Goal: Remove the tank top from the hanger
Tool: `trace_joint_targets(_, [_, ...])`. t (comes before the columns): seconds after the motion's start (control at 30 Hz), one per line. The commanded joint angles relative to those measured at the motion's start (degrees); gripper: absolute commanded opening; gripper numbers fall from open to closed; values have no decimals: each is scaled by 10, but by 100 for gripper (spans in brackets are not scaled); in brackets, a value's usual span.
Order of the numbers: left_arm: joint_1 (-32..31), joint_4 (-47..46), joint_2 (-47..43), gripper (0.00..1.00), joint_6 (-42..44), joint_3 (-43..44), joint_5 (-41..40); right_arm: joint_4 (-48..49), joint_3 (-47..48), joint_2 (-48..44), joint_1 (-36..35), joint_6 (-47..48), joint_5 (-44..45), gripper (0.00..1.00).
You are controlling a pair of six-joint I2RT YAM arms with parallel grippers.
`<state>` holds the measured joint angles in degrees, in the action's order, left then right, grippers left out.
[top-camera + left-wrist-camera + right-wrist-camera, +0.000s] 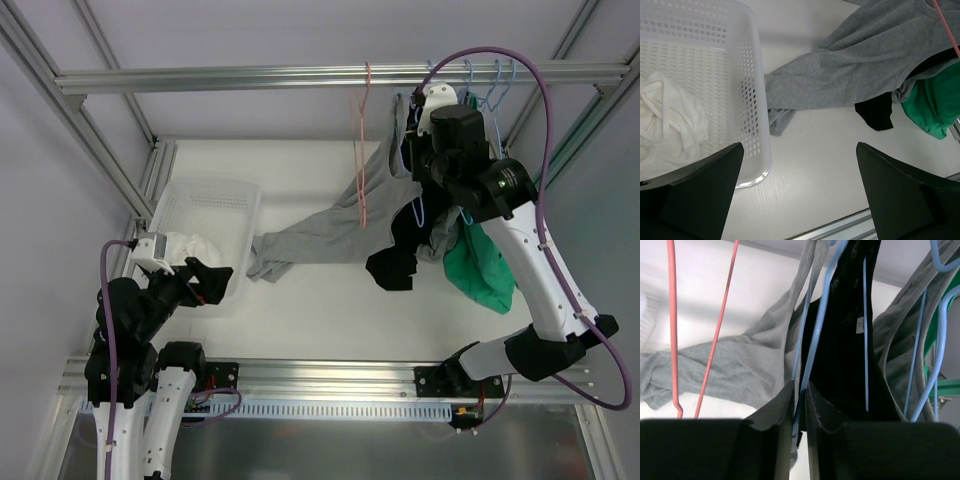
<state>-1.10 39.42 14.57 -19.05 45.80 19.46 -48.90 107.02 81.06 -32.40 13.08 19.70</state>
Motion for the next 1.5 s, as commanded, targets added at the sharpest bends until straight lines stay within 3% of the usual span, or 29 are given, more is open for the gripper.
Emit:
trace_joint_targets(0.0, [-6,-23,-5,99,2,-4,17,71,4,-20,3,-9,8,15])
trace_joint_targets(0.1, [-15,-22,-7,99,0,-4,12,95,4,-23,3,-13,23,0])
trace_joint_targets(0.53, [-32,-22,-13,99,-5,-7,-1,204,-57,-125,4,-24,21,0])
trace_joint_targets(0.9, [-34,-23,-6,99,1,-5,7,214,-143,-196,3,-42,-23,0])
trace_joint_targets(1.03, [-33,-25,20,99,23,10,63,192,-190,-280,3,-70,-70,0])
trace_joint_targets(1.3, [-34,-94,127,99,-9,116,231,97,-271,-458,3,-62,-226,0])
trace_joint_targets(1.47, [-51,-114,232,99,-41,282,273,13,-267,-547,3,-83,-230,0])
